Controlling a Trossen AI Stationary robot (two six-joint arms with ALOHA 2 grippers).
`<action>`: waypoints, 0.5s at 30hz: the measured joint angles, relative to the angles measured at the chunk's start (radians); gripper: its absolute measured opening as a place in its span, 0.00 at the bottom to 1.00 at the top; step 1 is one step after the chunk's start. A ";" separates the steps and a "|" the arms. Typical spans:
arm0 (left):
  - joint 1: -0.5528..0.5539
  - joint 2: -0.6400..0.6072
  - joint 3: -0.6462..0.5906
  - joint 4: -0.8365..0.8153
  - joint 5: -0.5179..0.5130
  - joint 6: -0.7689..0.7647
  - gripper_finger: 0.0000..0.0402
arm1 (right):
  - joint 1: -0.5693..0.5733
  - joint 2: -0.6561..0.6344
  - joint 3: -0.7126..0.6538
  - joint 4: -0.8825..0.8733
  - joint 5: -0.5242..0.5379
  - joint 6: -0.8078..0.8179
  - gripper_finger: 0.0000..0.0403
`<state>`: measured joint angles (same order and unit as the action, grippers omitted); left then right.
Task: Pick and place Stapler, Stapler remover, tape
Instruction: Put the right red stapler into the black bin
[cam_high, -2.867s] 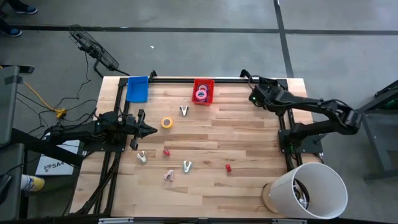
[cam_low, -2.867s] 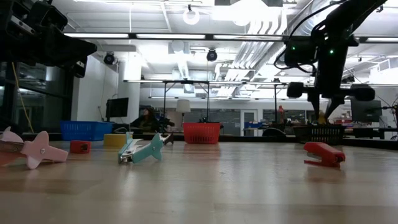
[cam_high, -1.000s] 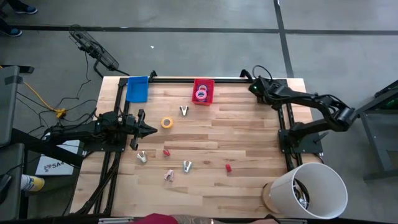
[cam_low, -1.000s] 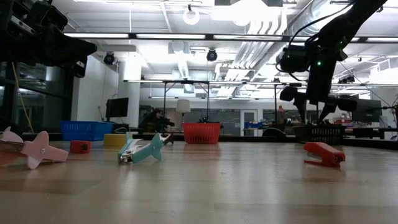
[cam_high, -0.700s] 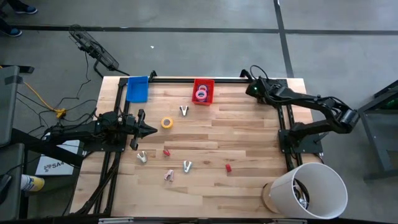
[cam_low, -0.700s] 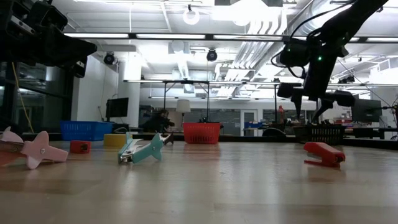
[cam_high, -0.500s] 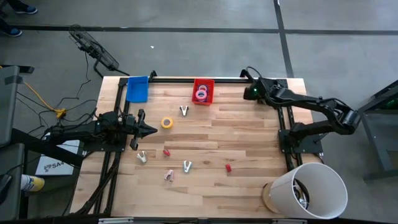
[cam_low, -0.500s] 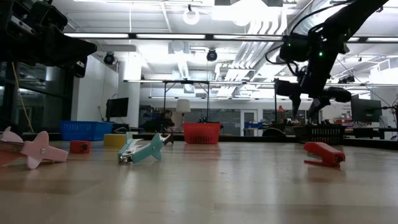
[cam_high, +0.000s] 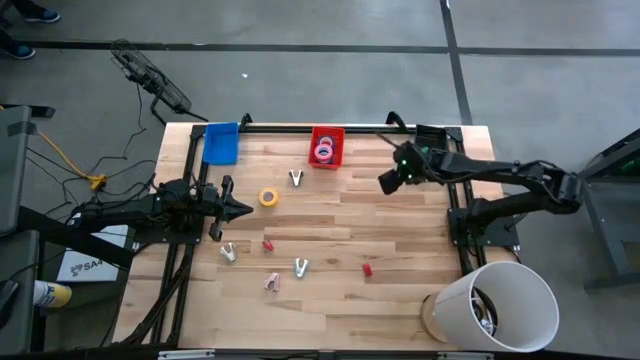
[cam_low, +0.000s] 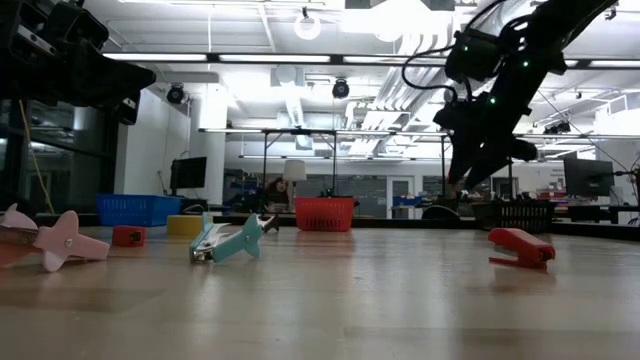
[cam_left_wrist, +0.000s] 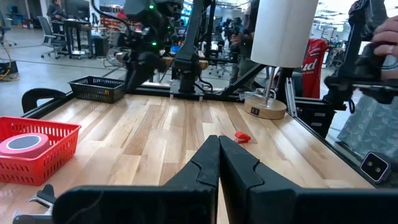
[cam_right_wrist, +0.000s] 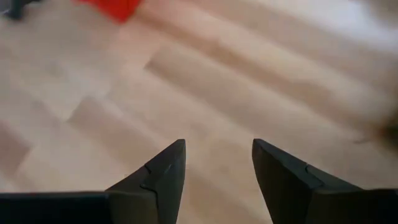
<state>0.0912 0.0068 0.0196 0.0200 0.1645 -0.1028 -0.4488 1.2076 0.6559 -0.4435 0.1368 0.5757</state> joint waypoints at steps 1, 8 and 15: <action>0.000 0.000 0.000 0.000 0.000 0.000 0.00 | 0.020 0.000 0.000 0.000 -0.017 0.019 0.44; 0.000 0.000 0.000 0.000 0.000 0.000 0.00 | 0.188 0.000 0.000 -0.007 -0.087 0.163 0.44; 0.000 0.000 0.000 0.000 0.000 0.000 0.00 | 0.349 0.000 0.000 -0.007 -0.105 0.278 0.44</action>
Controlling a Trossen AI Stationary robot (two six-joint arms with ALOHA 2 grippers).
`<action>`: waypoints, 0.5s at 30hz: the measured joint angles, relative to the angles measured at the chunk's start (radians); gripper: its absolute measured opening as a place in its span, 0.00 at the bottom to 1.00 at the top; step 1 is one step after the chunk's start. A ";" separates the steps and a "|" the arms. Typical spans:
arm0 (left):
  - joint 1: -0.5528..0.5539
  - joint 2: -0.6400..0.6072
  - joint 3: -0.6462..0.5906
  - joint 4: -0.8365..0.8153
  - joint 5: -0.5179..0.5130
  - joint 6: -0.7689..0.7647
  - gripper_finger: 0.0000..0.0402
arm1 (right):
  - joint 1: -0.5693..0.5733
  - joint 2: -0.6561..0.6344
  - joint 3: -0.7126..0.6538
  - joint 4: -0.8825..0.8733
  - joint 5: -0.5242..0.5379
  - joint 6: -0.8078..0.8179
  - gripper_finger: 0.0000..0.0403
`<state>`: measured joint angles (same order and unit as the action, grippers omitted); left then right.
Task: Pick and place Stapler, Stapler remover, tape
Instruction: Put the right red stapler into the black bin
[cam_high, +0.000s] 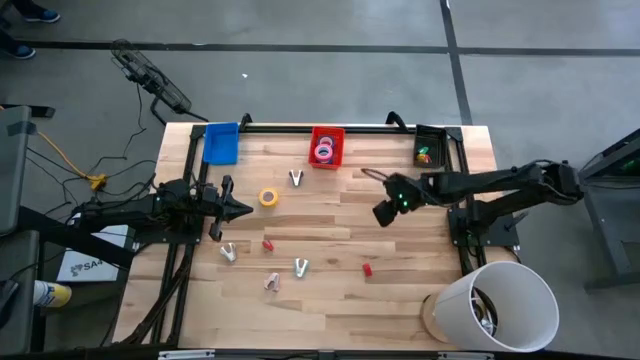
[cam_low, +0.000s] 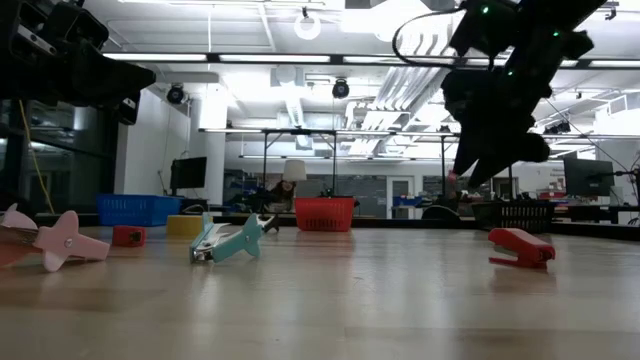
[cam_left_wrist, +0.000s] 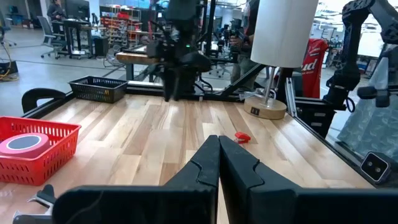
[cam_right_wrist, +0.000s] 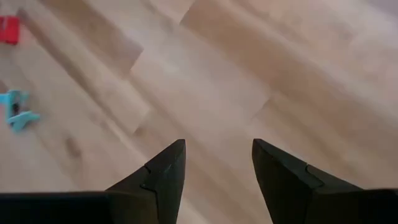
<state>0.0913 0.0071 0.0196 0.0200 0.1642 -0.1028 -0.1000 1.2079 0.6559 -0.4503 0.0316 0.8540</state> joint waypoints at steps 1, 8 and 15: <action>0.000 0.000 0.000 0.000 0.000 0.000 0.00 | 0.020 0.000 0.000 0.000 0.000 0.034 0.44; 0.000 0.000 0.000 0.000 0.000 0.000 0.00 | 0.174 0.004 0.000 0.006 0.033 0.314 0.44; 0.000 0.000 0.000 0.000 0.000 0.000 0.00 | 0.326 0.056 0.007 0.068 0.063 0.555 0.44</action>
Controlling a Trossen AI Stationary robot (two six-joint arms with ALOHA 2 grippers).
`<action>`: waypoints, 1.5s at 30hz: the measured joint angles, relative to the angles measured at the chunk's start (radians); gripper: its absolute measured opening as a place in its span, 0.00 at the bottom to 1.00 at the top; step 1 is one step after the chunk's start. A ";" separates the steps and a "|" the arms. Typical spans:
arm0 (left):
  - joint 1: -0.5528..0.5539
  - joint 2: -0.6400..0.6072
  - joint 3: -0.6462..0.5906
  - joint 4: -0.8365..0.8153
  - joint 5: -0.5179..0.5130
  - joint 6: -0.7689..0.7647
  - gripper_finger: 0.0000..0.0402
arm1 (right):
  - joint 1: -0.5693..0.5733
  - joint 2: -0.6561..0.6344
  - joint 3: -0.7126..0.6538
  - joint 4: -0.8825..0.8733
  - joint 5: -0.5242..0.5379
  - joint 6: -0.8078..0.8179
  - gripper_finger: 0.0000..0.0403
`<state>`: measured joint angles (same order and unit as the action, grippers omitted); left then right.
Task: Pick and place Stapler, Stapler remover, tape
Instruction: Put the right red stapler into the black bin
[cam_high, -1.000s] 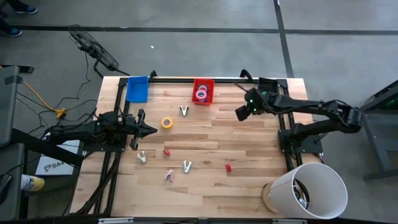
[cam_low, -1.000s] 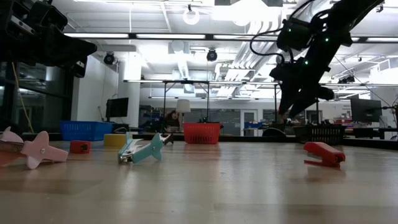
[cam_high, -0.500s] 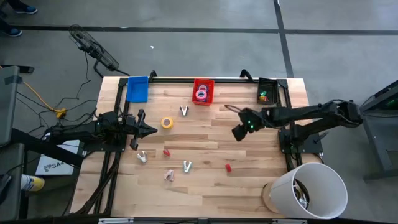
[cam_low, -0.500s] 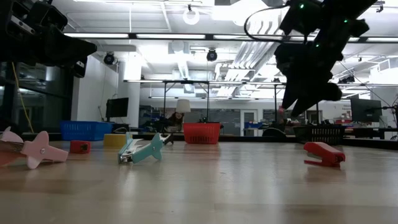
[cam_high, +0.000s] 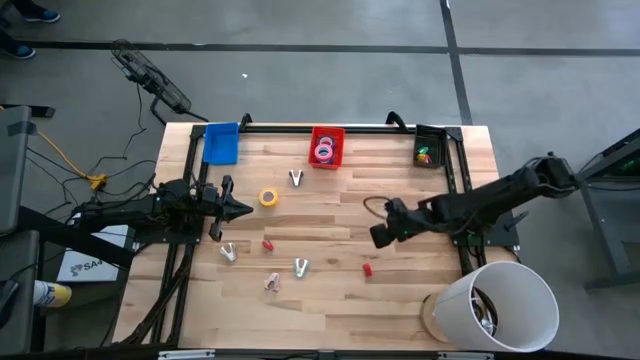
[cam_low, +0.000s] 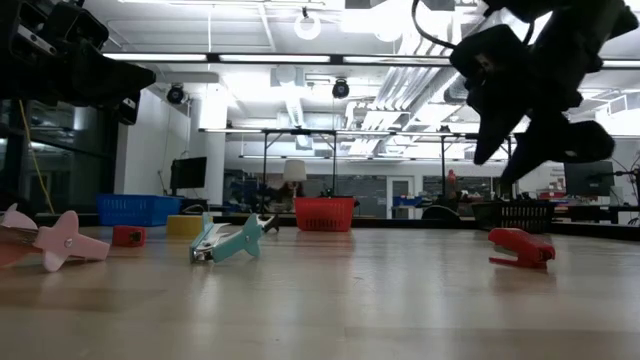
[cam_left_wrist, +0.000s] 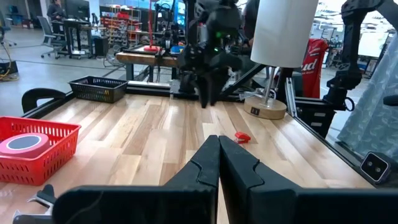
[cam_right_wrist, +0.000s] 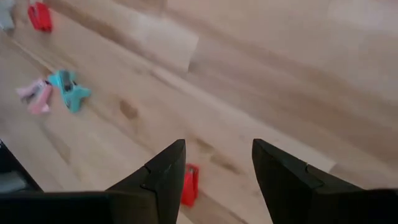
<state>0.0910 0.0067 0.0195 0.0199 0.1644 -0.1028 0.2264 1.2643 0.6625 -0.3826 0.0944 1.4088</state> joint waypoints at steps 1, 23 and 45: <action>0.000 0.000 0.000 0.000 0.000 0.000 0.00 | 0.015 0.015 0.006 0.005 0.000 0.010 0.44; 0.000 0.000 0.000 0.000 0.000 0.000 0.00 | 0.110 0.361 0.398 -0.309 -0.008 0.136 0.44; 0.000 0.000 0.000 0.000 0.000 0.000 0.00 | 0.122 0.640 0.655 -0.527 -0.080 0.166 0.44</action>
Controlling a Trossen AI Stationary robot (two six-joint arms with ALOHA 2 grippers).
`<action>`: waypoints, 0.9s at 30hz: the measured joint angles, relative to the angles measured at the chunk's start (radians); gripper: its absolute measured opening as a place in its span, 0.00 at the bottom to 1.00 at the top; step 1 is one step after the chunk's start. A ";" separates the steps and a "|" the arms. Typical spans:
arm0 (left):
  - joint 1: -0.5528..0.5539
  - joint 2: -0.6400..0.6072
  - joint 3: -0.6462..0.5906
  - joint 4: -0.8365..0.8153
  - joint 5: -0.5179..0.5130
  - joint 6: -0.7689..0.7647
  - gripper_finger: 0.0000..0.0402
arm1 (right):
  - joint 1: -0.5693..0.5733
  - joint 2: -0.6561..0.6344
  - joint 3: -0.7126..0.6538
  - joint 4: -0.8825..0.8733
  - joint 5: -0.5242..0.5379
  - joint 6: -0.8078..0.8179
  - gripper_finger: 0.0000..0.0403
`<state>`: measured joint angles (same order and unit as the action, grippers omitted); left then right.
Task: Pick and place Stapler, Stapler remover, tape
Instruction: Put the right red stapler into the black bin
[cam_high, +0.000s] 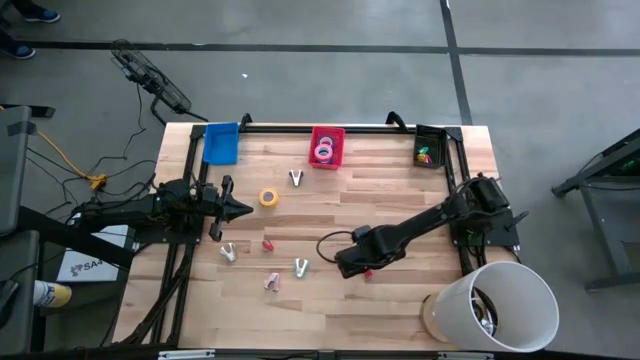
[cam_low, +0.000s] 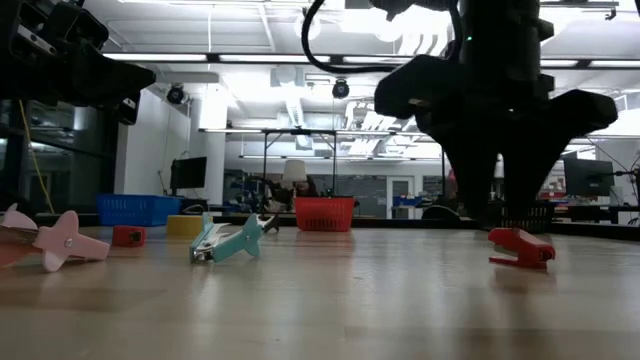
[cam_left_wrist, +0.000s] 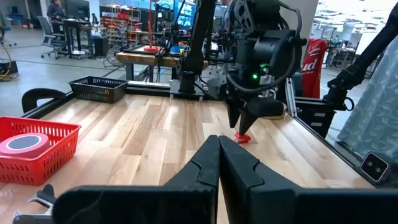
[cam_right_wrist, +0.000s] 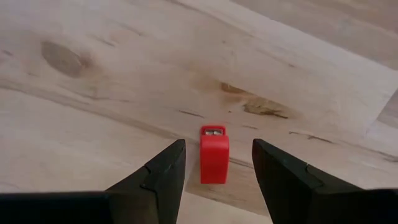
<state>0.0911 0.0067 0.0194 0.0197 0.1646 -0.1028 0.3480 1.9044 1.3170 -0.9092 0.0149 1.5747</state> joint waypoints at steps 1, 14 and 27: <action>0.000 0.000 0.000 0.000 0.000 0.000 0.00 | 0.003 0.001 -0.001 0.001 -0.001 0.004 0.44; 0.000 0.000 0.000 0.000 0.000 0.000 0.00 | 0.041 0.022 -0.003 0.008 0.004 0.034 0.44; 0.000 0.000 0.000 0.000 0.000 0.000 0.00 | 0.053 0.040 -0.004 0.022 0.048 0.034 0.44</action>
<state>0.0914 0.0067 0.0196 0.0197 0.1646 -0.1028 0.4007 1.9446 1.3128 -0.8871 0.0625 1.6088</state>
